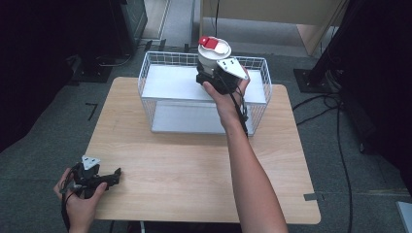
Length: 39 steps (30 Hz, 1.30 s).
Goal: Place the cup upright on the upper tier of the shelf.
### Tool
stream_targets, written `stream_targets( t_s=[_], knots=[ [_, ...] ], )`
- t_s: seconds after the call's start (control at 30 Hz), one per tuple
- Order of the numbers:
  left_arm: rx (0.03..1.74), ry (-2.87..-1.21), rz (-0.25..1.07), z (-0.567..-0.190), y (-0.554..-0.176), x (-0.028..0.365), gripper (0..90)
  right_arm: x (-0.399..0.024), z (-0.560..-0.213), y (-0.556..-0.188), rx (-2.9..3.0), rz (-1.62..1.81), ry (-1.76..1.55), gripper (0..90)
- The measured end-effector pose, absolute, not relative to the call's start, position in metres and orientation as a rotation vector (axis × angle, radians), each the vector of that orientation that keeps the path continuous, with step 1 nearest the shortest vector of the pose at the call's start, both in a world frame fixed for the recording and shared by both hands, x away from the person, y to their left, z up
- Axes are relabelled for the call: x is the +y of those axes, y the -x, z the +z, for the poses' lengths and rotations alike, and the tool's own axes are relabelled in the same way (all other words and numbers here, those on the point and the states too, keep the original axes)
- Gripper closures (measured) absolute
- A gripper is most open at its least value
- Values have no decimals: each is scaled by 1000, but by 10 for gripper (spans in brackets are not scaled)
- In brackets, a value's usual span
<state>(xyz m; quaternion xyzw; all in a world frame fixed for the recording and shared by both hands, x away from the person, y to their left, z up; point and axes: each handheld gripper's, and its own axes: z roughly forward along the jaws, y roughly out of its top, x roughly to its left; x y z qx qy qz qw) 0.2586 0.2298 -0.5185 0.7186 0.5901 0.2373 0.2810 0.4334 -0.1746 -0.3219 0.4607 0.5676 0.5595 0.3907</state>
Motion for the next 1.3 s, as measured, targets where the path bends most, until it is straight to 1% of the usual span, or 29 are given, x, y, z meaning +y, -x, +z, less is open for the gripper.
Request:
stream_targets(
  t_s=[0.13, 0.17, 0.2, 0.23, 0.27, 0.33, 0.67, 1.3],
  knots=[
    [1578, -1930, 635, -518, -259, 230, 0, -176, -320, -433, 1464, 1427, -1183, 120],
    [1578, -1930, 635, -518, -259, 230, 0, -178, -320, -432, 1493, 1411, -1168, 94],
    [1578, -1930, 635, -518, -259, 230, 0, -179, -320, -432, 1503, 1407, -1163, 94],
    [1578, -1930, 635, -518, -259, 230, 0, -180, -320, -431, 1517, 1418, -1165, 35],
    [1578, -1931, 635, -518, -259, 230, 0, -180, -320, -431, 1517, 1418, -1165, 35],
    [1577, -1931, 636, -518, -259, 230, 0, -182, -319, -429, 1525, 1416, -1170, 0],
    [1577, -1933, 636, -518, -259, 230, 0, -188, -323, -414, 1520, 1432, -1177, 0],
    [1576, -1932, 638, -518, -259, 230, 0, -215, -339, -364, 1507, 1447, -1138, 0]
  ],
)
